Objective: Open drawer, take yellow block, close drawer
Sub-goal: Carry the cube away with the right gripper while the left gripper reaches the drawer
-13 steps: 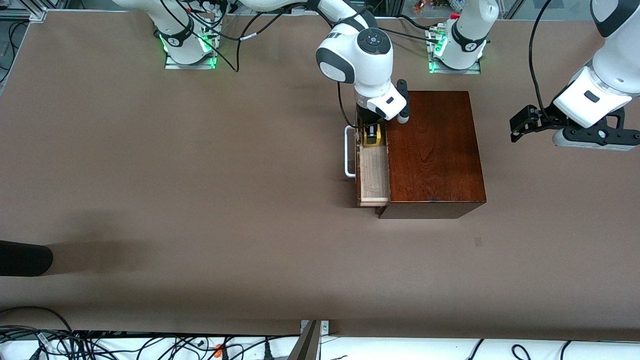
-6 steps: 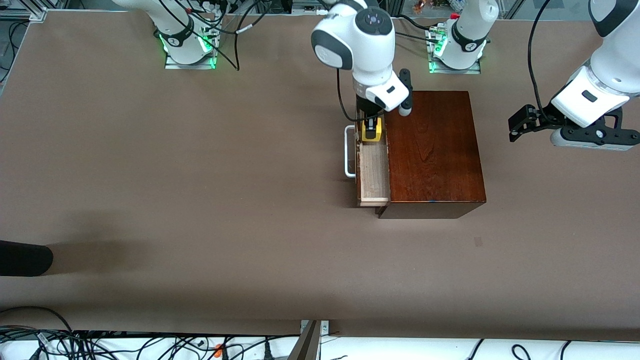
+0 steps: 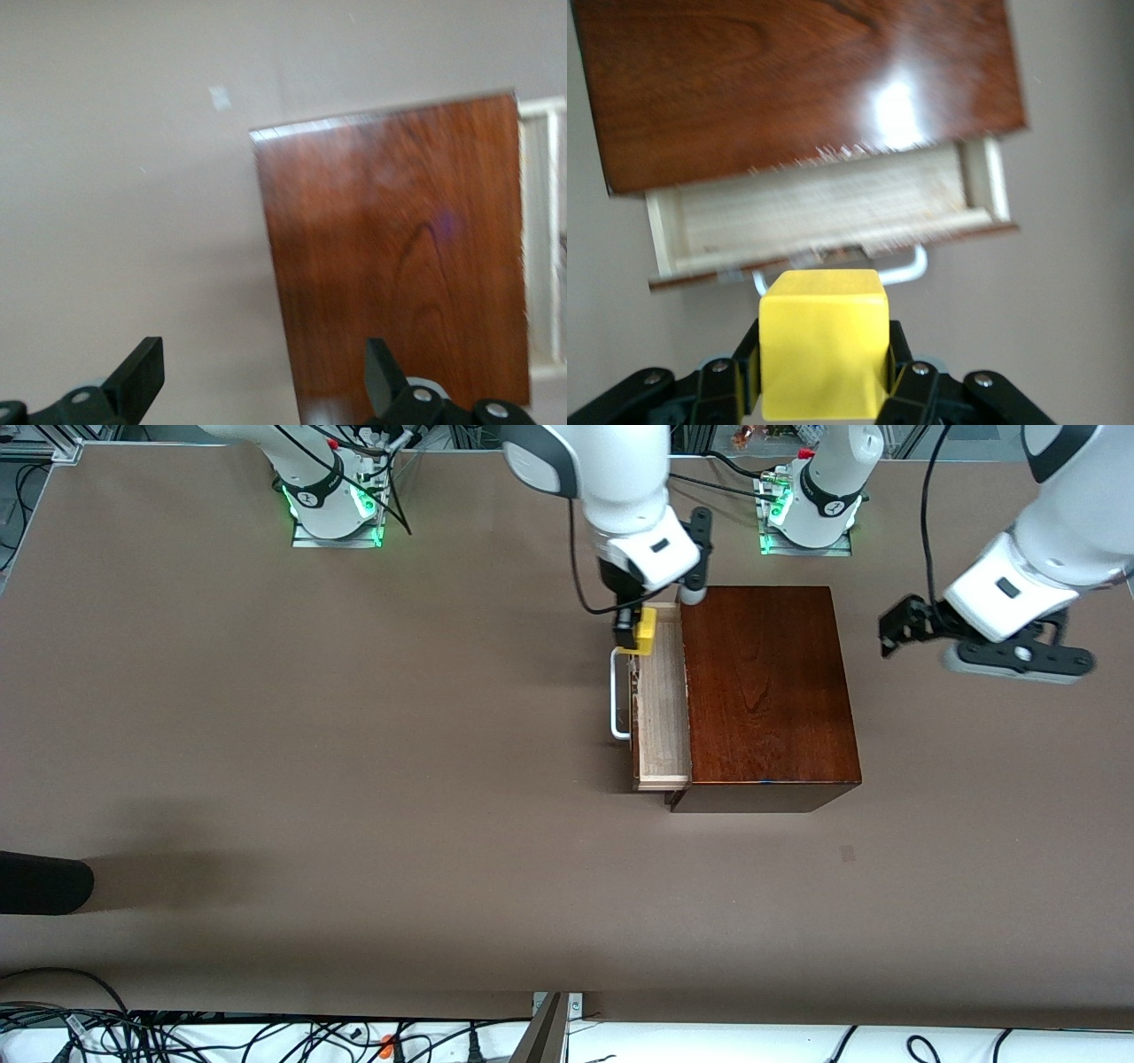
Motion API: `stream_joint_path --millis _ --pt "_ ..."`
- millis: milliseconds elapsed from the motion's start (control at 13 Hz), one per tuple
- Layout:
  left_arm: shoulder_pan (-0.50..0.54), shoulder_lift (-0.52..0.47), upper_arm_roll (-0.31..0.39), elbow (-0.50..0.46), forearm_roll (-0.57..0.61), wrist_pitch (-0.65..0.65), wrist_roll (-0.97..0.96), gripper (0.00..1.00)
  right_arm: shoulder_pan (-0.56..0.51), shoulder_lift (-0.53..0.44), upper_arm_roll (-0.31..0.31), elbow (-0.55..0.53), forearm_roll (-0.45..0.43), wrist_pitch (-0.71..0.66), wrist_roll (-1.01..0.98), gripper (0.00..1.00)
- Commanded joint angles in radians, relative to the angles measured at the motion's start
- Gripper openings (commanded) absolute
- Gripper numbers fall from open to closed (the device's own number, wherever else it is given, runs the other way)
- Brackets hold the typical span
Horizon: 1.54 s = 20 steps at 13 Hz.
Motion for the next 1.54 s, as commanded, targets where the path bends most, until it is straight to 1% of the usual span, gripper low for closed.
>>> stream_joint_path --millis 0,77,308,538,615,692,769,923,1000,1077,1154,1308,1385,1462 --pt "0.003 0.016 -0.009 0.025 -0.042 -0.081 0.088 1.00 -0.099 -0.082 0.008 -0.012 0.033 -0.083 -0.001 0.00" --pt "-0.004 0.030 -0.010 0.027 -0.044 -0.091 0.143 1.00 -0.150 -0.101 0.008 -0.012 0.036 -0.107 -0.006 0.00" --pt "-0.006 0.087 -0.059 0.027 -0.094 -0.094 0.321 1.00 -0.276 -0.158 0.007 -0.012 0.036 -0.172 -0.037 0.00" --pt "-0.006 0.182 -0.174 0.035 -0.120 -0.080 0.423 1.00 -0.429 -0.191 -0.004 -0.015 0.053 -0.227 -0.102 0.00" --pt "-0.007 0.232 -0.224 0.060 -0.130 -0.054 0.443 1.00 -0.463 -0.195 -0.022 -0.015 0.055 -0.257 -0.113 0.00" --pt "-0.007 0.269 -0.281 0.073 -0.127 -0.016 0.449 1.00 -0.478 -0.195 -0.048 -0.016 0.058 -0.273 -0.098 0.00" --pt "-0.007 0.298 -0.327 0.074 -0.122 0.050 0.450 1.00 -0.485 -0.195 -0.088 -0.015 0.076 -0.273 -0.084 0.00" --pt "-0.007 0.355 -0.396 0.074 -0.120 0.188 0.501 1.00 -0.486 -0.193 -0.181 -0.027 0.110 -0.276 -0.063 0.00" --pt "-0.012 0.390 -0.436 0.071 -0.120 0.281 0.547 1.00 -0.495 -0.207 -0.218 -0.068 0.134 -0.276 -0.075 0.00" --pt "-0.035 0.415 -0.456 0.070 -0.119 0.355 0.579 1.00 -0.500 -0.230 -0.240 -0.103 0.160 -0.275 -0.073 0.00" --pt "-0.080 0.436 -0.455 0.070 -0.116 0.429 0.605 1.00 -0.505 -0.237 -0.260 -0.126 0.165 -0.276 -0.076 0.00" --pt "-0.163 0.479 -0.455 0.068 -0.027 0.561 0.612 1.00 -0.514 -0.233 -0.306 -0.136 0.167 -0.282 -0.076 0.00" --pt "-0.188 0.502 -0.455 0.067 0.023 0.599 0.611 1.00 -0.537 -0.227 -0.312 -0.153 0.167 -0.281 -0.076 0.00" --pt "-0.203 0.528 -0.457 0.065 0.072 0.630 0.613 1.00 -0.566 -0.227 -0.312 -0.195 0.179 -0.266 -0.080 0.00"
